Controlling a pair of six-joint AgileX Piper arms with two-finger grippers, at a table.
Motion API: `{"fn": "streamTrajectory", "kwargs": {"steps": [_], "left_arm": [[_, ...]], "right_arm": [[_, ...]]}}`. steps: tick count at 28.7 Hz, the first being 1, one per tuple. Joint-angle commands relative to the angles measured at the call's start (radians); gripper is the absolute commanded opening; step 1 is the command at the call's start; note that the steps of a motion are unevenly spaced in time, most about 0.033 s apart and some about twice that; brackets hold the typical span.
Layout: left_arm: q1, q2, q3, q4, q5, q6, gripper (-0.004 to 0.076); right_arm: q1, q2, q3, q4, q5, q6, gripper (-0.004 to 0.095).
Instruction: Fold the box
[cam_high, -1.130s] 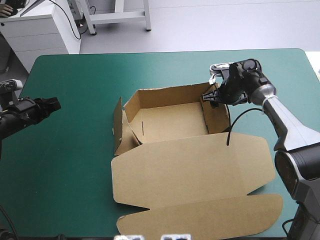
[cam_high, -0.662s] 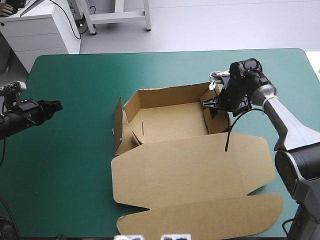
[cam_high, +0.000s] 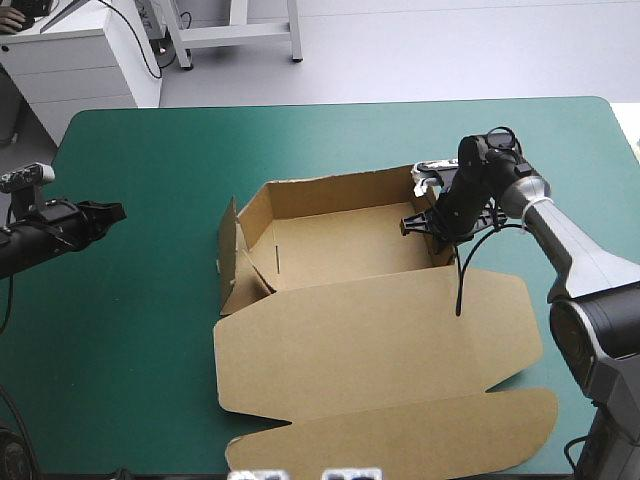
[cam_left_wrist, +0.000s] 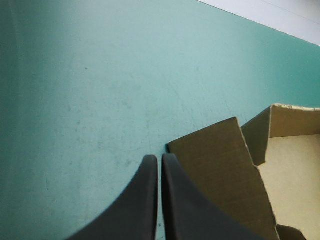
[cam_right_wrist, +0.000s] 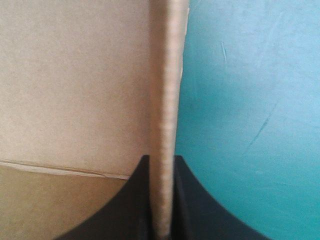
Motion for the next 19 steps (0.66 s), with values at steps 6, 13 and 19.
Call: {"fn": "streamTrajectory", "kwargs": {"steps": [6, 13, 19], "left_arm": [[0.000, -0.024, -0.028, -0.060, -0.007, 0.001, 0.0008], [0.000, 0.012, -0.028, -0.076, -0.056, -0.004, 0.0008], [0.000, 0.101, -0.028, -0.117, -0.056, -0.002, 0.0008]], "right_arm": [[-0.006, -0.058, -0.020, 0.100, 0.023, -0.151, -0.0014], [-0.043, -0.197, -0.020, 0.126, 0.023, -0.261, -0.0014], [-0.124, -0.342, -0.022, 0.212, 0.023, -0.329, -0.0014]]}}
